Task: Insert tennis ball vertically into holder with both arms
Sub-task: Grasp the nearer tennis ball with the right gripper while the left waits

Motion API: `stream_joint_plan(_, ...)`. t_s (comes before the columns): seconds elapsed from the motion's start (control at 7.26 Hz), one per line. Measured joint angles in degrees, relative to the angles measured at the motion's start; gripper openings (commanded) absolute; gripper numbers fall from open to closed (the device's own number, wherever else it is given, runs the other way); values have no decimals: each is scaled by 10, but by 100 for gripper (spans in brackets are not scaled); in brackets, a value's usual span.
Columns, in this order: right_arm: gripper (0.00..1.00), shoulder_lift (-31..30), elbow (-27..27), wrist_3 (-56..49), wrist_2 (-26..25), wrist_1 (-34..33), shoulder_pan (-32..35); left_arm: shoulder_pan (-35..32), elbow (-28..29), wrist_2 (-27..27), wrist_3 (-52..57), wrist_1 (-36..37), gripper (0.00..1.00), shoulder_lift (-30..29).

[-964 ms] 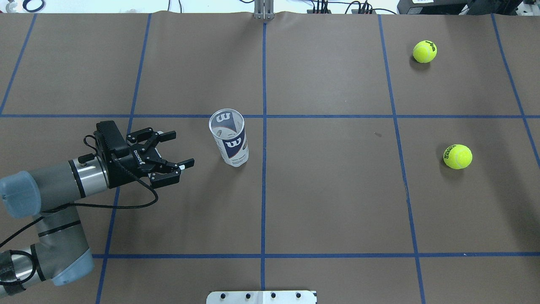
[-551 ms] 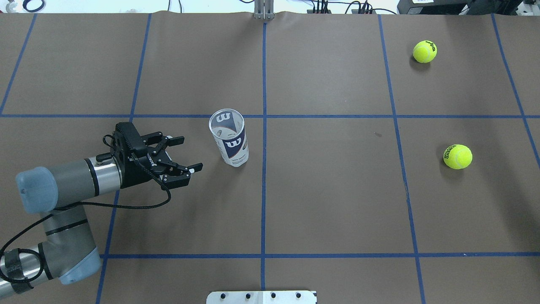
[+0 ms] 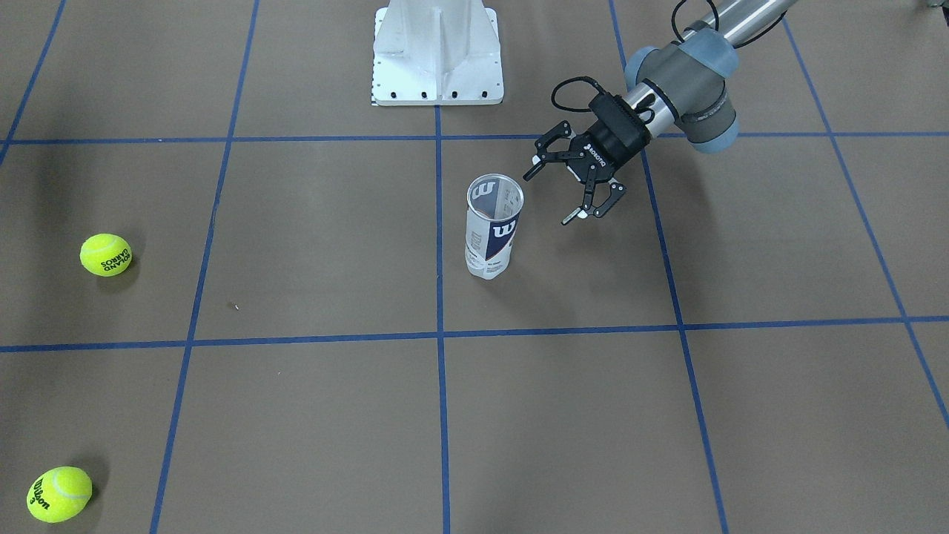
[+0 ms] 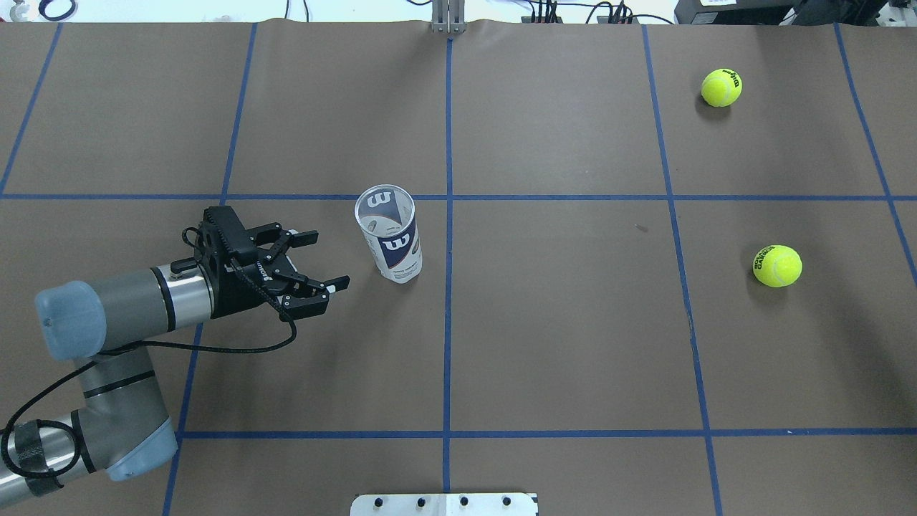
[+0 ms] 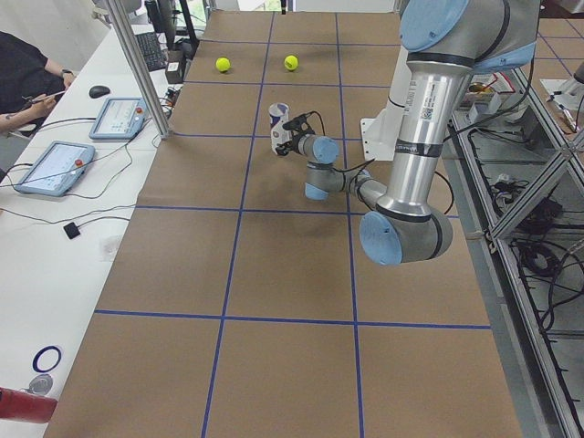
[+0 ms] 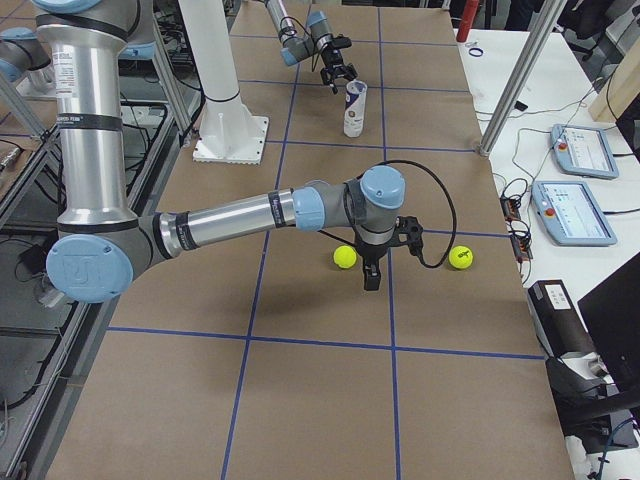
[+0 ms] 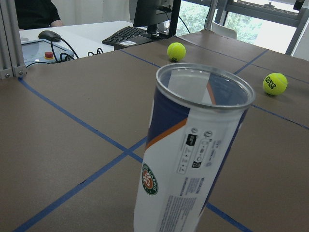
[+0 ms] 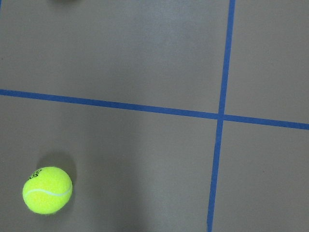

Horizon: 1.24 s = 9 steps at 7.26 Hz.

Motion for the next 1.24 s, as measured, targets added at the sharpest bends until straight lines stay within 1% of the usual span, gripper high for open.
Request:
stream_joint_plan(0.14, 99, -3, -2, 61, 12, 34, -24, 0, 3, 0, 0, 0, 99, -1)
stream_joint_plan(0.41, 99, -18, -13, 184, 15, 142, -75, 1, 15, 0, 0, 1, 99, -12)
stream_joint_plan(0.55, 99, -21, -15, 230, 3, 172, -104, 1, 19, 0, 0, 1, 99, -15)
stream_joint_plan(0.69, 99, -22, -15, 265, -25, 199, -138, 1, 21, 0, 0, 1, 99, -16)
stream_joint_plan(0.83, 99, -21, -16, 283, -55, 227, -168, 1, 21, 0, 0, 1, 99, -16)
stream_joint_plan(0.96, 99, -19, -20, 288, -74, 242, -188, 1, 20, 0, 0, 0, 99, -17)
stream_joint_plan(1.24, 99, -15, -32, 288, -92, 250, -220, 0, 19, 0, -1, -1, 99, -18)
